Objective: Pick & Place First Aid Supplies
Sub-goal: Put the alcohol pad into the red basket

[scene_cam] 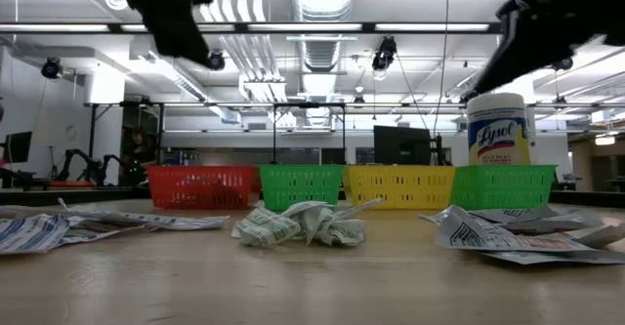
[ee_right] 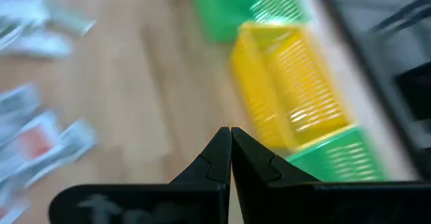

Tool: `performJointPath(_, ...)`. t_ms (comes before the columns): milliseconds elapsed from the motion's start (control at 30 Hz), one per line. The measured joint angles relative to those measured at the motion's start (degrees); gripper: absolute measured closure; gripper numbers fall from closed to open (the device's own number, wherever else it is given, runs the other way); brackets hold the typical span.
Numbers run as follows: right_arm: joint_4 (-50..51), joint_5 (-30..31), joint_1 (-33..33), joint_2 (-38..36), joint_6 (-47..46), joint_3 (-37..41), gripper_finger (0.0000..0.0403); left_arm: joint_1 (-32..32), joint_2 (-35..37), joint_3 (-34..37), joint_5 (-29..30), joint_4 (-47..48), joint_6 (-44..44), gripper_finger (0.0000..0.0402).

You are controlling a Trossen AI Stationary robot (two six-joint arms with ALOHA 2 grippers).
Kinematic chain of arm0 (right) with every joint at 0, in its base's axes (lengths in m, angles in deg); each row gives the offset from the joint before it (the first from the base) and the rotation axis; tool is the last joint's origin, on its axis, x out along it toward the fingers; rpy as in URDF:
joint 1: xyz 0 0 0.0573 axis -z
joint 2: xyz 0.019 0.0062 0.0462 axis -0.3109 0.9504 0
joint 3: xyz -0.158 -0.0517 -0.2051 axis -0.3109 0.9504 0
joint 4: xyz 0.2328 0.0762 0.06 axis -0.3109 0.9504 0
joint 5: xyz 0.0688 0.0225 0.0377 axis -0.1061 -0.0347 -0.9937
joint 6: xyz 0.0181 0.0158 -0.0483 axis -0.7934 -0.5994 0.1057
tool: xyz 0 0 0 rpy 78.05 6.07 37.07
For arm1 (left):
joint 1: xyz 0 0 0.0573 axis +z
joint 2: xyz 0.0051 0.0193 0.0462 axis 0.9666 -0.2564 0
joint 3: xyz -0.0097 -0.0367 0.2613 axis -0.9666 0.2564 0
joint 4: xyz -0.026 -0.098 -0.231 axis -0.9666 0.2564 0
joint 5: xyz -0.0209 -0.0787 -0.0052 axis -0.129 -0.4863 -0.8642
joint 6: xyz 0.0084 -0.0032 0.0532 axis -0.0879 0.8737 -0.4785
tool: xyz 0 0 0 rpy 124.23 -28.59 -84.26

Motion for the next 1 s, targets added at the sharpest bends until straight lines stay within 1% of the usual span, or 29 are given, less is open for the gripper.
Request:
performJointPath(200, 0.02, -17.46, 0.0, -0.08, -0.32, 0.0, 0.0394, -8.07, 7.36, 6.11, 0.32, -13.63, 0.09, 0.025)
performJointPath(433, -0.13, -33.08, -0.3, -0.47, -4.29, 0.0, 0.0394, -13.66, 12.99, 14.39, 0.72, -24.6, 1.8, 0.025)
performJointPath(733, -0.13, -44.15, -4.03, -0.47, -11.65, 0.0, 0.0394, -15.64, 17.46, 25.52, 0.72, -37.71, 3.2, 0.025)
performJointPath(833, 0.47, -46.33, -5.43, -0.47, -15.83, 0.0, 0.0394, -15.64, 19.05, 28.48, 0.74, -40.9, 3.87, 0.025)
performJointPath(1000, 2.26, -49.04, -7.78, -0.47, -23.68, 0.0, 0.0394, -15.64, 21.24, 31.52, 0.75, -42.4, 5.58, 0.025)
